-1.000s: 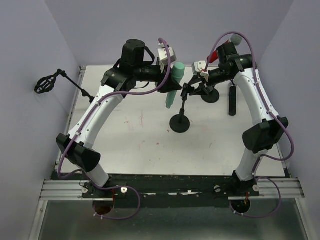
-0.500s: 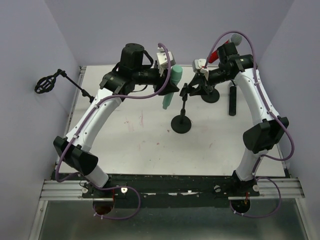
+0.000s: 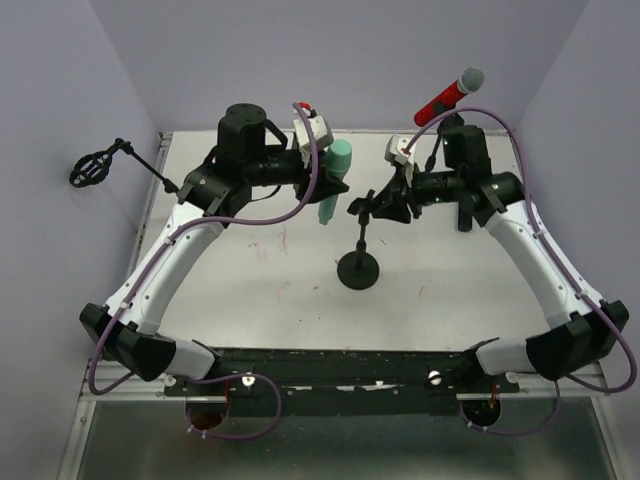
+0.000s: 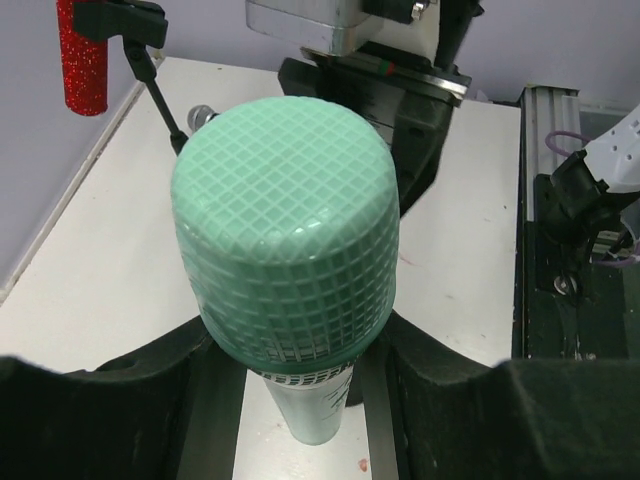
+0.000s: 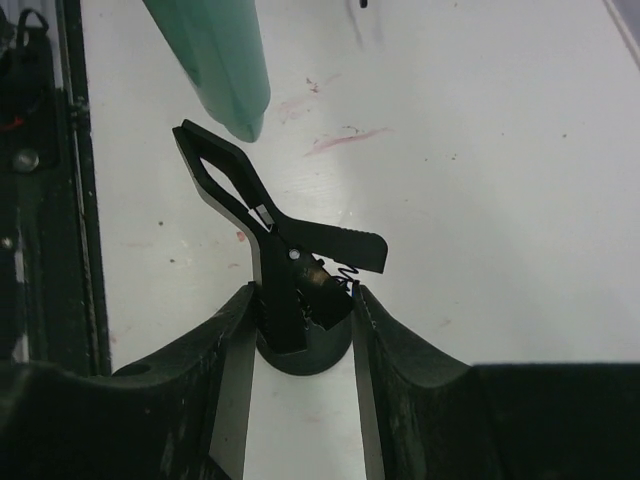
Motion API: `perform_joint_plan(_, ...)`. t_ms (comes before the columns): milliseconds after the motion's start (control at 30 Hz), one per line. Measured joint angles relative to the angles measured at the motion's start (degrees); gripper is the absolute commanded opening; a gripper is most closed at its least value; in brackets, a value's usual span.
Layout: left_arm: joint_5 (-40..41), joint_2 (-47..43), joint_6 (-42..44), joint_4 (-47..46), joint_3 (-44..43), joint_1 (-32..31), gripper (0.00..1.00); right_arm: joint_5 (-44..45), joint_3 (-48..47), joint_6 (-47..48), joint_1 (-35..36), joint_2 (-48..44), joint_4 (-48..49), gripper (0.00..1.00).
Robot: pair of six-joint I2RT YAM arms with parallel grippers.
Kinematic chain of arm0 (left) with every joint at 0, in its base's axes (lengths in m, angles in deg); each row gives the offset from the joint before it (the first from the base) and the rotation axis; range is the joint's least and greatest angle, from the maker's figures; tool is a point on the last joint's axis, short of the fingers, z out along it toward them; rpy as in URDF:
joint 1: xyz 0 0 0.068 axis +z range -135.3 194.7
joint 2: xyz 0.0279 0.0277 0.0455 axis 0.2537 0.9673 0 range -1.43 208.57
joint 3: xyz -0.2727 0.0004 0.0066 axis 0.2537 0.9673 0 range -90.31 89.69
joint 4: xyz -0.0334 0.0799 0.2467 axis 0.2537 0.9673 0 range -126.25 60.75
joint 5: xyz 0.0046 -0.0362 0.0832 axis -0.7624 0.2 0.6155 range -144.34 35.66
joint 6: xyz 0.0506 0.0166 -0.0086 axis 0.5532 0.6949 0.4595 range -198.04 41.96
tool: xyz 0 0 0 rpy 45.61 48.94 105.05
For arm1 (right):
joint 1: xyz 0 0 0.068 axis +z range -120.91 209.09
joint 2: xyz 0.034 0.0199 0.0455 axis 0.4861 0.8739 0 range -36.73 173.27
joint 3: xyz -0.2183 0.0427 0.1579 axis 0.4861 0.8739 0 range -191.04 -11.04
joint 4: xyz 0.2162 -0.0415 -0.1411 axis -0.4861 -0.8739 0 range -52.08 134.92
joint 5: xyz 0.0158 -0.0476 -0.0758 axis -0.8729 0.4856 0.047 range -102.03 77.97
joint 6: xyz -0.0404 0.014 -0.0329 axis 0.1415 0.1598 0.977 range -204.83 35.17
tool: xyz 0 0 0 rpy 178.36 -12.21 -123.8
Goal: Attach the microphones to the stand
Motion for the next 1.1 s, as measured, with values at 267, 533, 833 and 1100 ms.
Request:
perform_joint_plan(267, 0.4, -4.1, -1.0, -2.7, 3.6, 0.0, 0.00, 13.6, 9.0, -21.9, 4.5, -7.0, 14.6, 0.43)
perform_joint_plan(533, 0.9, -7.7, -1.4, -2.9, 7.4, 0.0, 0.00, 13.1, 11.2, -22.3, 4.5, -10.0, 15.3, 0.84)
perform_joint_plan(833, 1.6, -12.9, -1.2, -3.0, 10.5, 0.0, 0.00, 11.1, 9.7, -9.7, 4.5, -14.7, 5.5, 1.00)
perform_joint_plan(1100, 1.6, -18.3, -0.6, -2.9, 16.6, 0.0, 0.00, 11.7, 1.7, 21.5, 4.5, -11.4, -8.8, 1.00)
